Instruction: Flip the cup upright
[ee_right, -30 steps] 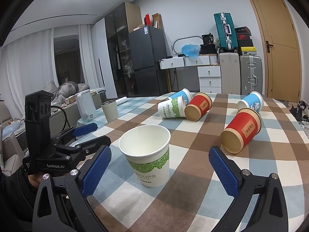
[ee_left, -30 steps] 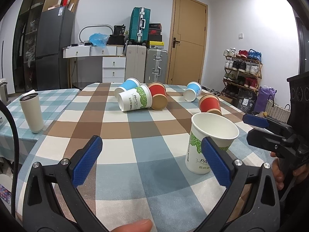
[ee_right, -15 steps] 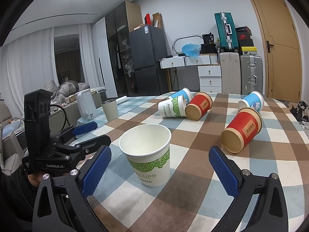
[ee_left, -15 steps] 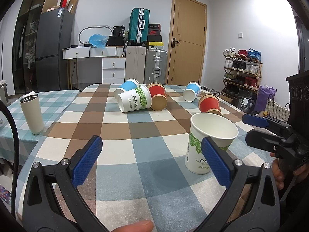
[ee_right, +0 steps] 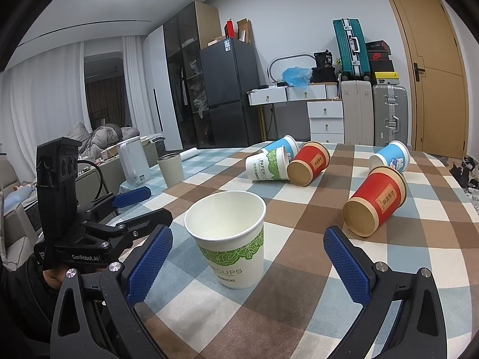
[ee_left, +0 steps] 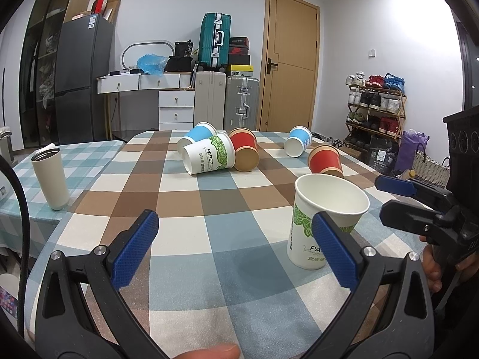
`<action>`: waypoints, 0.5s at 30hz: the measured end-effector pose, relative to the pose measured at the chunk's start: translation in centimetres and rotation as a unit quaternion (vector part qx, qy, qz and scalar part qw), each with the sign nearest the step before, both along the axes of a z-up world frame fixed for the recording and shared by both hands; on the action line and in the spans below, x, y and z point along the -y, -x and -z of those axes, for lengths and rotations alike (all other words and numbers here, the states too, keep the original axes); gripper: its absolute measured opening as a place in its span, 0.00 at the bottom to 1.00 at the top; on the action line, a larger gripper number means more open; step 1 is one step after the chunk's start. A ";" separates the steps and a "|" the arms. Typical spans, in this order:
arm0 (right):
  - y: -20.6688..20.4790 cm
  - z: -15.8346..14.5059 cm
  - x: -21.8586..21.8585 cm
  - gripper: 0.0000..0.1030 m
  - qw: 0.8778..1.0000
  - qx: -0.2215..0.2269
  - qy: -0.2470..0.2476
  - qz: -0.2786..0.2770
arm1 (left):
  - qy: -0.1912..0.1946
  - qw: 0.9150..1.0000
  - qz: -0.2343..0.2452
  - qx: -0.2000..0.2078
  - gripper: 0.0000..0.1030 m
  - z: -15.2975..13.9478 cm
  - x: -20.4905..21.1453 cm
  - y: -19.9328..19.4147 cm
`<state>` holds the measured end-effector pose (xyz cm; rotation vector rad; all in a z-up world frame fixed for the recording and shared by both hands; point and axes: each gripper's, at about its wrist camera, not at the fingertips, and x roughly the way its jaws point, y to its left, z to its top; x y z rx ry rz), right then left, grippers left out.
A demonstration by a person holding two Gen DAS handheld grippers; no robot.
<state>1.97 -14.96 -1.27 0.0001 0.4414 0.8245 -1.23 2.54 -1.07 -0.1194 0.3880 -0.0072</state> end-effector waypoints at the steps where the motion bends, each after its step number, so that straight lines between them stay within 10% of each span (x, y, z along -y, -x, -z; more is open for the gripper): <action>1: 0.0 0.0 0.0 1.00 1.000 0.000 0.000 0.000 | -0.001 1.000 0.000 0.000 0.99 0.0 0.0 0.0; 15: 0.0 0.0 0.0 1.00 1.000 0.000 0.000 0.000 | -0.001 1.000 0.000 0.000 0.99 0.1 0.2 0.1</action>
